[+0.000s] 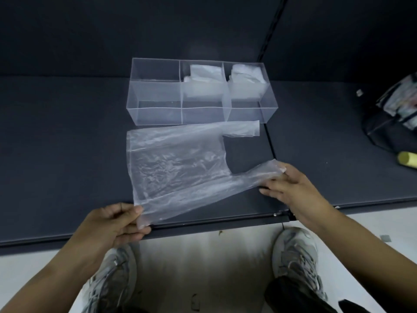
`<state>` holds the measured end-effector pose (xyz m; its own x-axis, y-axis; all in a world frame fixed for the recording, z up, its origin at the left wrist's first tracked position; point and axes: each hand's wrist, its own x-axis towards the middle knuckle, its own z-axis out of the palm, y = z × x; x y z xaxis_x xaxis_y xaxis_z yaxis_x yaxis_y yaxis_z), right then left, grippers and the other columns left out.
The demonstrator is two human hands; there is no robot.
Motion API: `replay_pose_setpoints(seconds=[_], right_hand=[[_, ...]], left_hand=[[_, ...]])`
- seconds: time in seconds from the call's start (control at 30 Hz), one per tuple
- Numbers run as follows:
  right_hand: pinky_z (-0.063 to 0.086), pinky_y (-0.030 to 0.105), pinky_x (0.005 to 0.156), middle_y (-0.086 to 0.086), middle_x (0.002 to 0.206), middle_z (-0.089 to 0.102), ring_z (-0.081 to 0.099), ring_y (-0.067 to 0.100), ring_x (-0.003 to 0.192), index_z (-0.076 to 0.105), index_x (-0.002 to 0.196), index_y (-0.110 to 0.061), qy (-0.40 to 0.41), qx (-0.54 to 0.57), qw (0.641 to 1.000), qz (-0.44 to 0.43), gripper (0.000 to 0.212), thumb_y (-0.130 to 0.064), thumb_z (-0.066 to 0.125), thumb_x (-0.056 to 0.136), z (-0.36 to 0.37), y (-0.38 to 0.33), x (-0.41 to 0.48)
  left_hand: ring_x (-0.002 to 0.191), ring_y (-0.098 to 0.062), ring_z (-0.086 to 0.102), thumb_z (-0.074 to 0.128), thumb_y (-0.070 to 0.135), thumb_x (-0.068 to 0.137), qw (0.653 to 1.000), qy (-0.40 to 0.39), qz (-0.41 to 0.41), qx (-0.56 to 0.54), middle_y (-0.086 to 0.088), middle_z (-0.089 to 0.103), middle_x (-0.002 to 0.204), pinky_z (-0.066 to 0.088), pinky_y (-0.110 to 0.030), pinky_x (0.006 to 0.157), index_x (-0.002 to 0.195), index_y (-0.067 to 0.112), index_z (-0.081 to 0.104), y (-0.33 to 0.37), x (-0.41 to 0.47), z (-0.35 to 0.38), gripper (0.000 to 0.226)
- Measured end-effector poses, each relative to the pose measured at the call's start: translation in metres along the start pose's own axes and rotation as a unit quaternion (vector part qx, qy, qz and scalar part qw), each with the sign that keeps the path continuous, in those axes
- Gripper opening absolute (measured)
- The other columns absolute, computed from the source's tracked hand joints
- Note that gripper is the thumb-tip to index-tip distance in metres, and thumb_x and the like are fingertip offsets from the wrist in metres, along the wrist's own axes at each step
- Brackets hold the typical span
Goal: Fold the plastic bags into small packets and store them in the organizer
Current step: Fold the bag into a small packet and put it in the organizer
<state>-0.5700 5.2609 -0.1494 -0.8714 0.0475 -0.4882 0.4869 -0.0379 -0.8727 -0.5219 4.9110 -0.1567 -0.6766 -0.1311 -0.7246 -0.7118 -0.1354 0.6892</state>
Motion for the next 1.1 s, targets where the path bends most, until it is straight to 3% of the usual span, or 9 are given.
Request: replay_pose_setpoints(seconds=[0.1,0.27,0.43,0.53,0.6,0.7,0.8,0.93,1.1], right_hand=[[0.058,0.03,0.067,0.015,0.099,0.071,0.07,0.024,0.089,0.061,0.114,-0.004,-0.018,0.042,0.998,0.041,0.022,-0.009,0.052,0.094,-0.003,-0.005,0.003],[0.044,0.018,0.042,0.0,0.058,0.065,0.054,0.004,0.043,0.063,0.089,-0.008,0.166,-0.258,0.95,-0.063,0.001,-0.009,0.063,0.09,-0.006,0.004,0.011],[0.038,0.03,0.063,-0.009,0.071,0.056,0.06,0.026,0.076,0.057,0.102,-0.016,0.216,-0.493,0.842,-0.042,0.019,-0.016,0.064,0.084,-0.016,0.005,-0.009],[0.041,0.032,0.072,-0.001,0.086,0.054,0.057,0.031,0.087,0.058,0.109,-0.011,0.232,-0.48,0.829,-0.171,0.028,-0.006,0.062,0.082,0.017,-0.018,-0.009],[0.041,0.032,0.091,0.007,0.107,0.056,0.055,0.03,0.102,0.062,0.112,-0.008,0.165,-0.481,0.813,-0.283,0.031,-0.002,0.06,0.083,0.061,-0.031,-0.005],[0.011,0.016,0.114,0.013,0.141,0.047,0.039,0.026,0.133,0.051,0.133,-0.005,-0.039,-0.499,0.793,-0.348,0.04,-0.011,0.052,0.093,0.143,-0.024,-0.004],[0.003,0.029,0.12,0.011,0.156,0.027,0.018,0.022,0.145,0.031,0.148,-0.008,-0.133,-0.538,0.749,-0.362,0.051,-0.022,0.042,0.1,0.194,0.007,0.002],[-0.008,0.04,0.12,0.001,0.162,0.003,-0.004,0.017,0.148,0.01,0.153,-0.022,-0.078,-0.664,0.675,-0.312,0.063,-0.051,0.022,0.099,0.164,0.032,0.028],[-0.004,0.039,0.119,0.002,0.162,0.008,0.005,0.02,0.149,0.015,0.153,-0.022,0.042,-0.69,0.683,-0.236,0.072,-0.059,0.01,0.091,0.074,0.032,0.035]], left_hand=[[0.068,-0.029,0.072,0.064,0.008,0.086,1.0,-0.009,0.011,0.027,-0.015,0.073,0.075,0.054,-0.021,0.049,0.093,0.0,0.065,0.001,-0.001,0.001,0.01],[0.064,-0.028,0.071,0.069,0.008,0.083,0.994,-0.014,0.048,0.099,-0.017,0.071,0.071,0.053,-0.021,0.051,0.096,0.003,0.066,-0.001,-0.001,-0.002,0.014],[0.052,-0.018,0.065,0.077,0.024,0.078,0.97,-0.014,0.069,0.231,-0.011,0.07,0.067,0.048,-0.02,0.045,0.093,0.015,0.06,0.003,-0.004,-0.009,0.024],[0.059,-0.009,0.059,0.071,0.047,0.075,0.885,0.15,0.214,0.384,0.004,0.062,0.073,0.038,-0.016,0.049,0.083,0.017,0.054,0.011,0.002,-0.015,0.035],[0.076,-0.019,0.059,0.064,0.027,0.087,0.81,0.232,0.355,0.406,0.001,0.061,0.084,0.04,-0.02,0.063,0.094,0.014,0.058,0.018,0.006,-0.007,0.016],[0.116,-0.035,0.052,0.052,0.0,0.092,0.734,0.163,0.456,0.477,-0.019,0.057,0.123,0.037,-0.038,0.103,0.121,-0.001,0.059,0.021,0.026,0.015,0.03],[0.145,-0.025,0.02,0.028,0.023,0.097,0.716,0.056,0.418,0.557,-0.014,0.03,0.154,0.011,-0.044,0.12,0.146,0.003,0.033,0.018,0.046,0.022,0.053],[0.145,-0.007,-0.01,-0.003,0.054,0.09,0.65,0.078,0.39,0.648,0.007,-0.007,0.157,-0.011,-0.034,0.118,0.151,0.019,0.001,0.011,0.066,0.012,0.07],[0.146,-0.007,-0.011,-0.003,0.062,0.089,0.621,0.07,0.379,0.682,0.007,-0.009,0.159,-0.01,-0.038,0.119,0.152,0.022,-0.003,0.012,0.07,0.009,0.075]])
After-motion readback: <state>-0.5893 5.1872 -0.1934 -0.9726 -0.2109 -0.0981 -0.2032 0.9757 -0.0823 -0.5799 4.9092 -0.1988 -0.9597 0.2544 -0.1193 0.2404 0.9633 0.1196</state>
